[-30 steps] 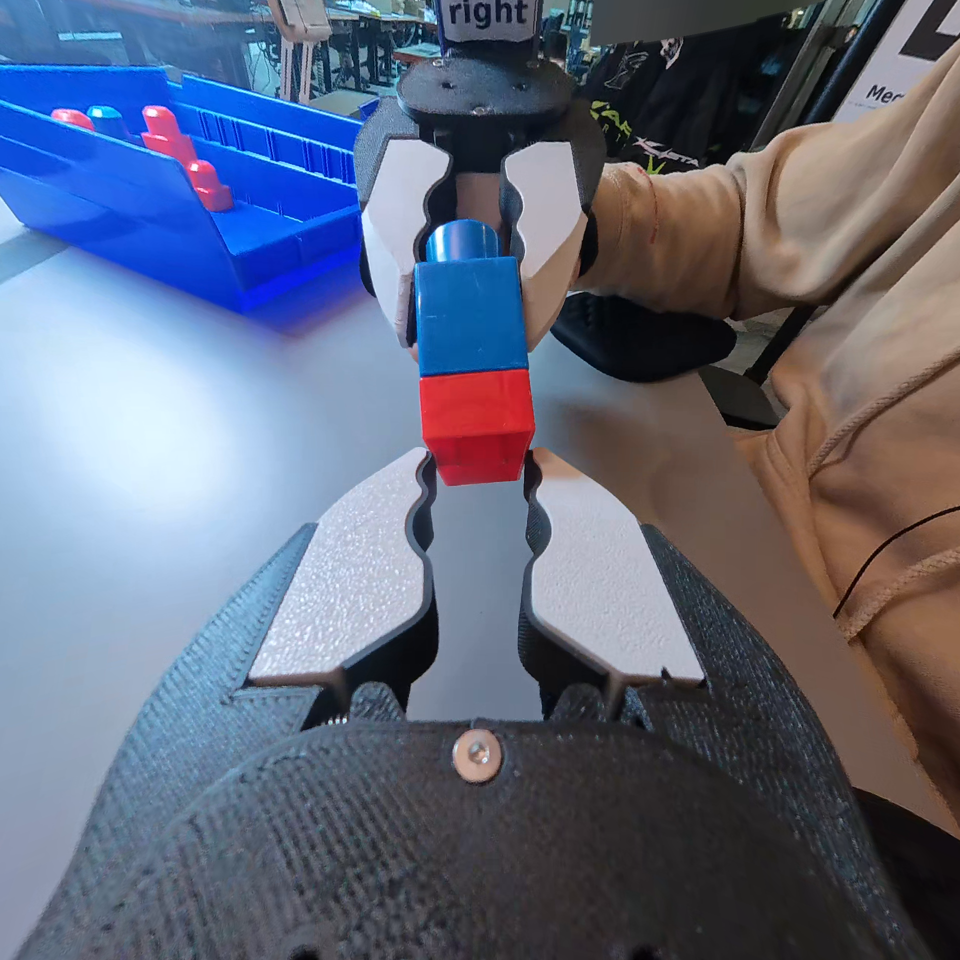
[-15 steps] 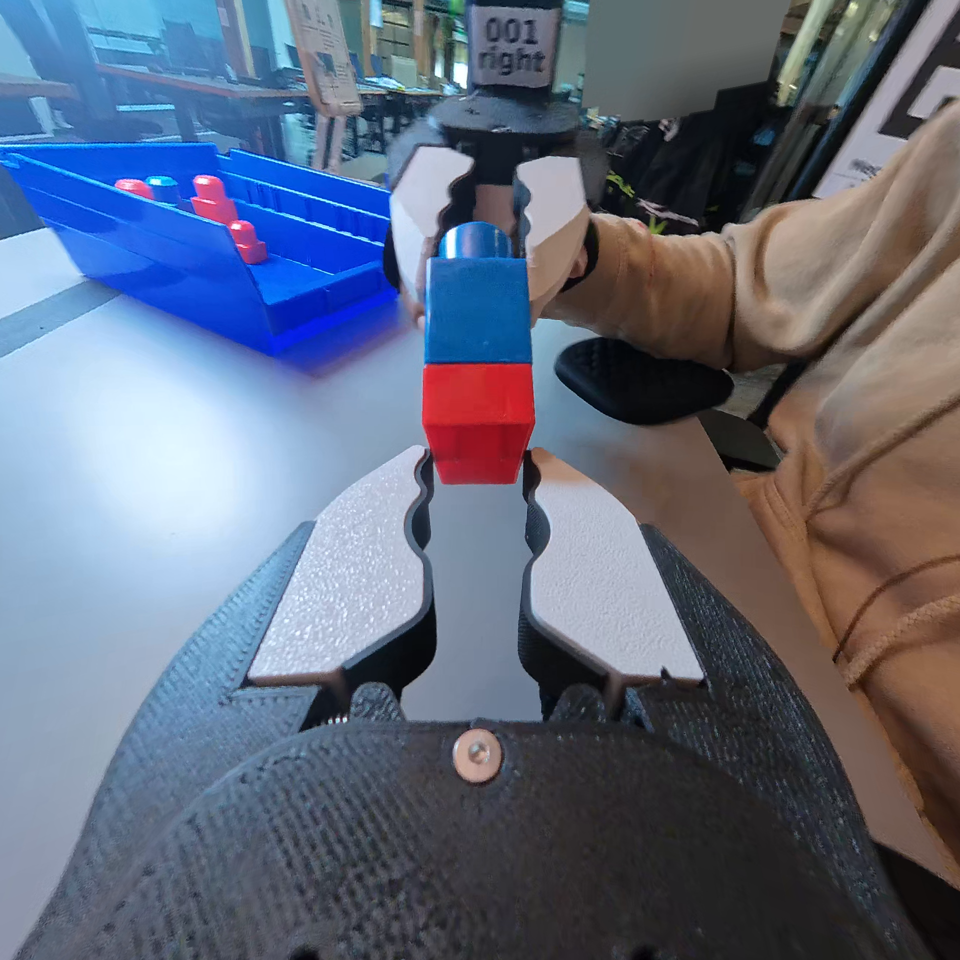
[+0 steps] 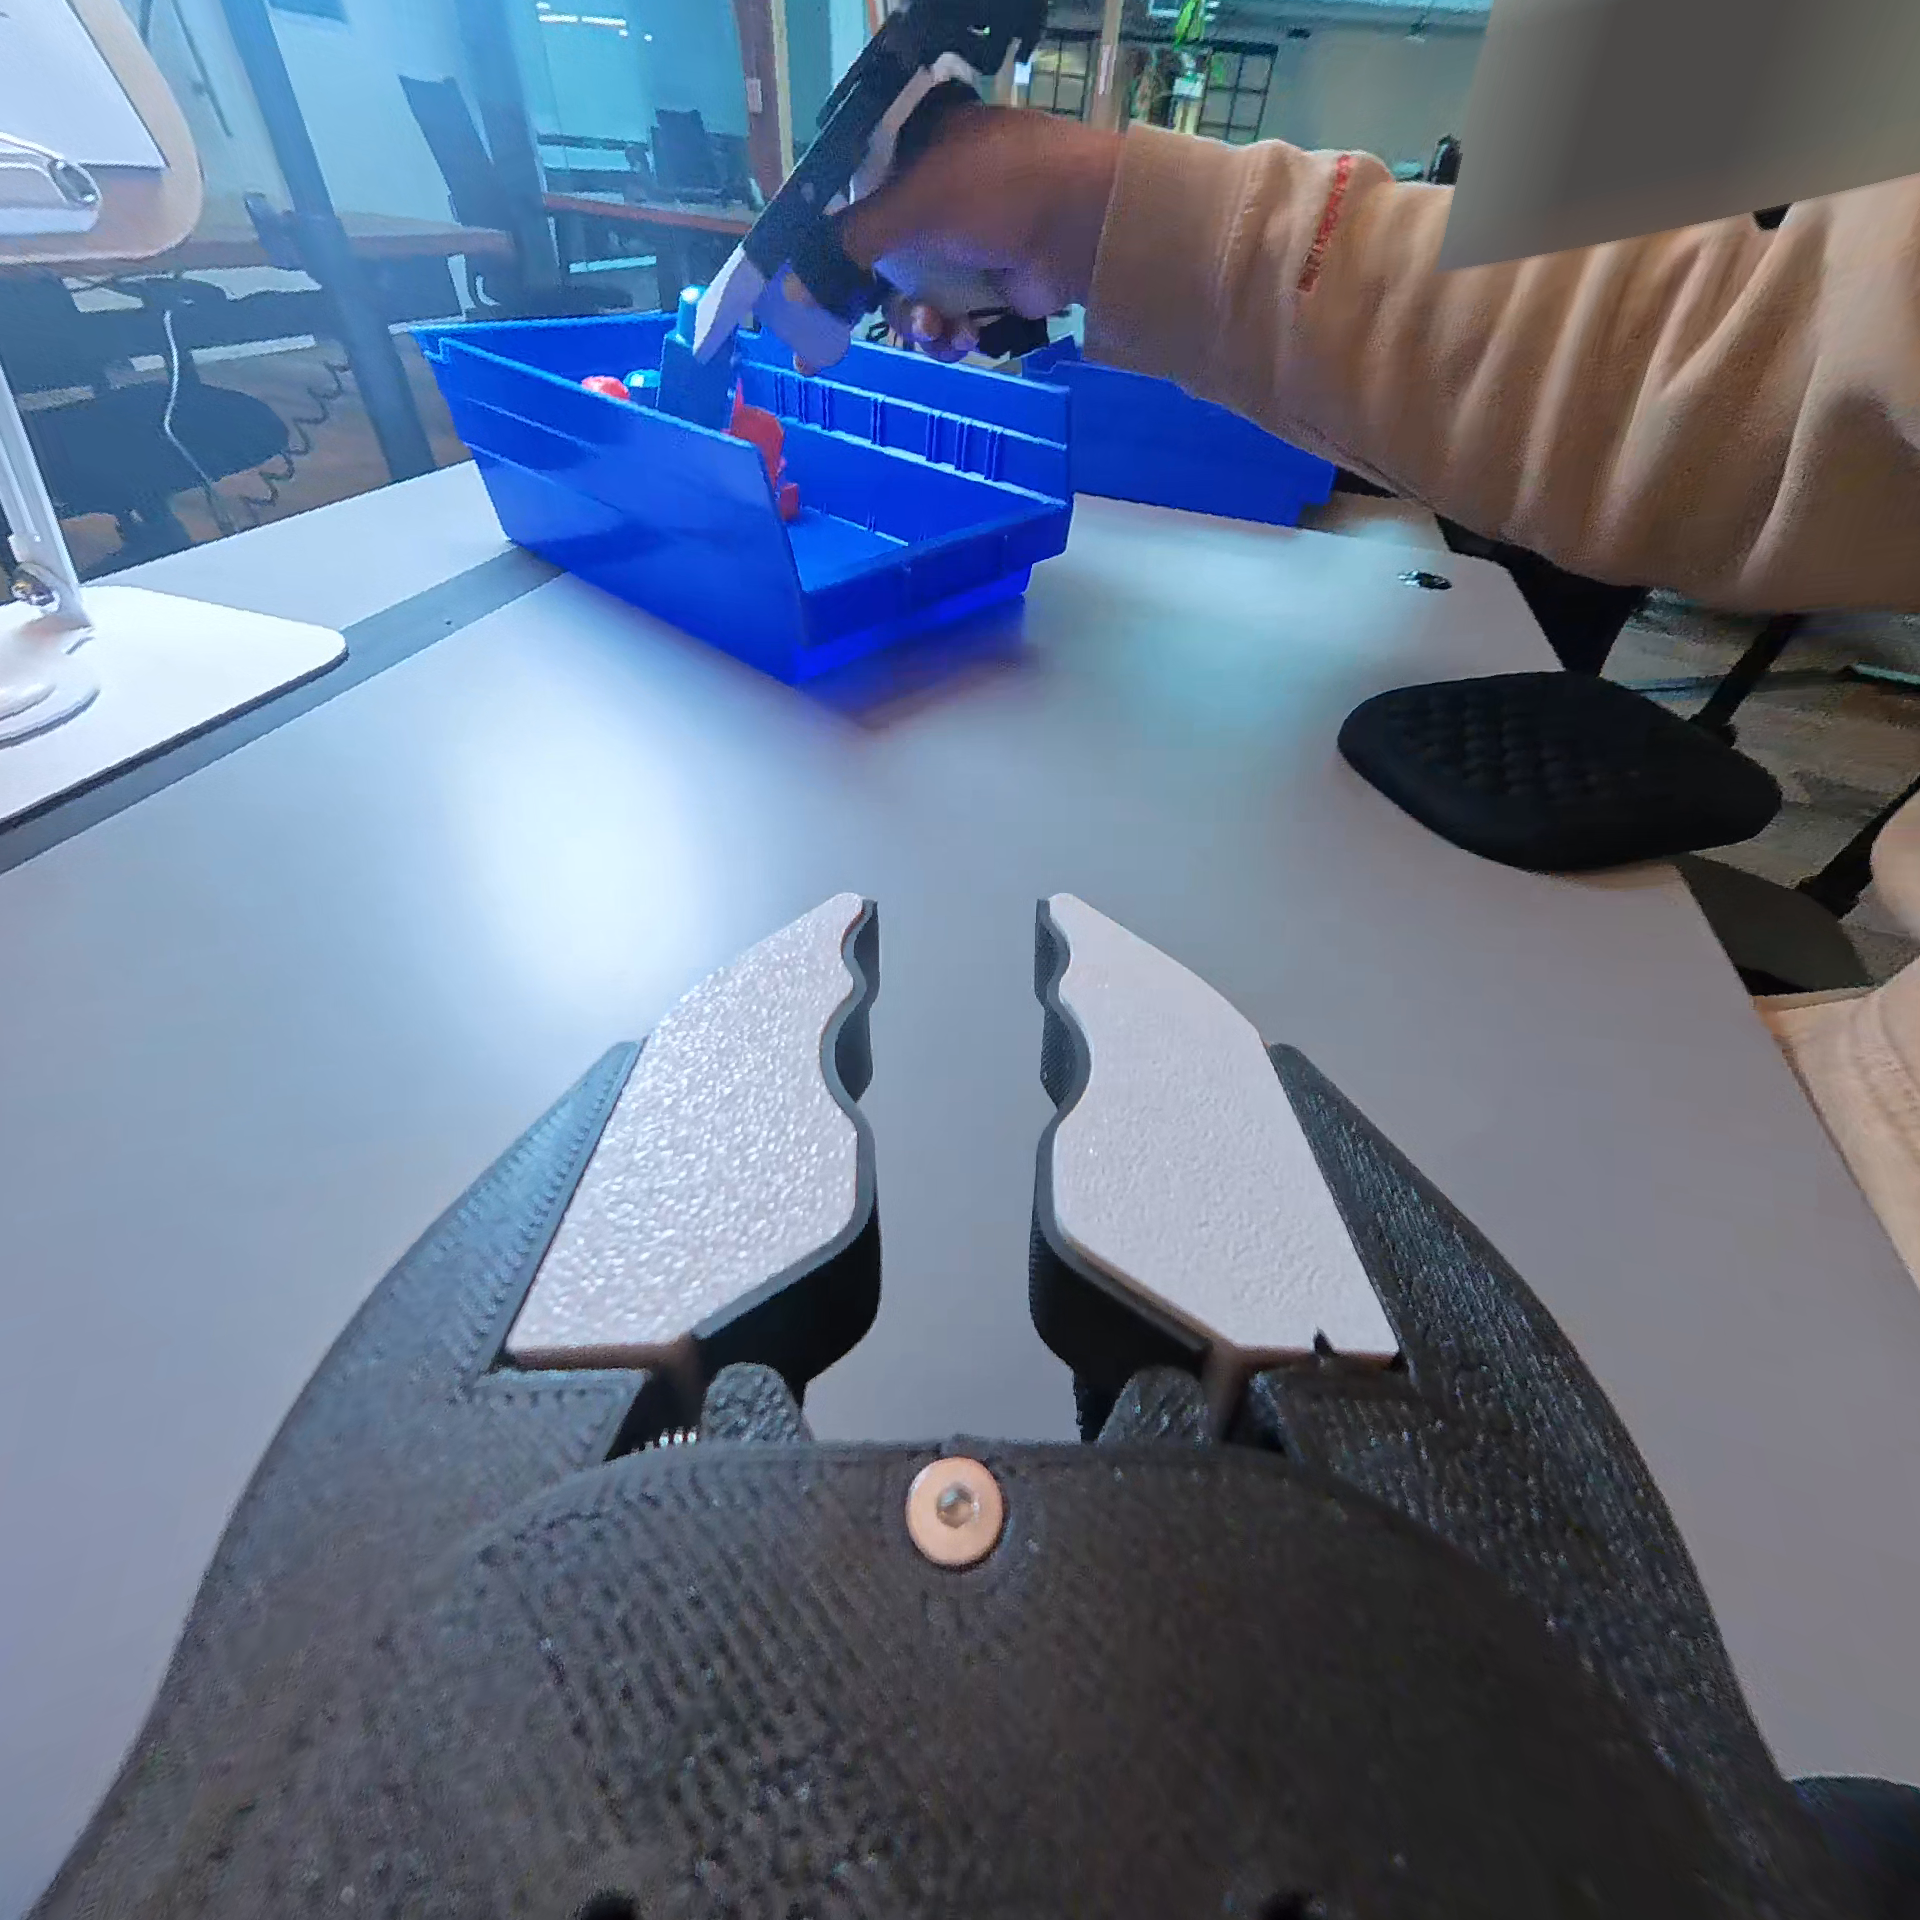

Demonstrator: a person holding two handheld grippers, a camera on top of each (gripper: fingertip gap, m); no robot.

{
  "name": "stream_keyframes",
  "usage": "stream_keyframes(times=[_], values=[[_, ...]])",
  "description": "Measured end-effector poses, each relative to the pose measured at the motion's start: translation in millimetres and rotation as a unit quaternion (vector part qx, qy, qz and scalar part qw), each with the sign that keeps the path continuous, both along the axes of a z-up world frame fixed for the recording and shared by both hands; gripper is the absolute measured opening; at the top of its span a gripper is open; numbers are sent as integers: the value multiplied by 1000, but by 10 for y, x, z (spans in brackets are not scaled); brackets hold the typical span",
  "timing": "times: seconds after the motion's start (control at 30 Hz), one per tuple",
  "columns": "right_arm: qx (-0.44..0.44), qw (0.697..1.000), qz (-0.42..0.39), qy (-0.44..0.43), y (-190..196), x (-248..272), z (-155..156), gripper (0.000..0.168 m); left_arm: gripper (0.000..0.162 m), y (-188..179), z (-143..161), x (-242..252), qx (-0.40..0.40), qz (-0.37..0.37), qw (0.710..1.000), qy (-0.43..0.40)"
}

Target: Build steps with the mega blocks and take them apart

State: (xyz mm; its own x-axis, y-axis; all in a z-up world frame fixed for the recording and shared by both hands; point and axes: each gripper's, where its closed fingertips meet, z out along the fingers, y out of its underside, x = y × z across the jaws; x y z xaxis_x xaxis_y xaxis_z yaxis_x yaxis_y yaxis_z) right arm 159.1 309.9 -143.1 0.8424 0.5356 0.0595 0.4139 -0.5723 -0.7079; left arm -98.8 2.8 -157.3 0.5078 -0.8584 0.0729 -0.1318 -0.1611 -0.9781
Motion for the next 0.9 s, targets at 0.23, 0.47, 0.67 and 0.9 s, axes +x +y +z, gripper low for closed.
stream_keyframes(times=[0.23,0.47,0.67,0.9], values=[[-39,998,-46,-12,338,-132,-426,34,27,126,-149,-133,-15,26,1000,10],[126,989,-8,82,233,-256,254,41,29,201,-56,-258,-6,53,999,-4],[185,970,76,135,-694,-471,625,40,29,506,509,-1045,33,195,980,-28],[167,960,186,128,-1804,-788,376,40,38,965,1156,-2573,6,357,934,-5]])
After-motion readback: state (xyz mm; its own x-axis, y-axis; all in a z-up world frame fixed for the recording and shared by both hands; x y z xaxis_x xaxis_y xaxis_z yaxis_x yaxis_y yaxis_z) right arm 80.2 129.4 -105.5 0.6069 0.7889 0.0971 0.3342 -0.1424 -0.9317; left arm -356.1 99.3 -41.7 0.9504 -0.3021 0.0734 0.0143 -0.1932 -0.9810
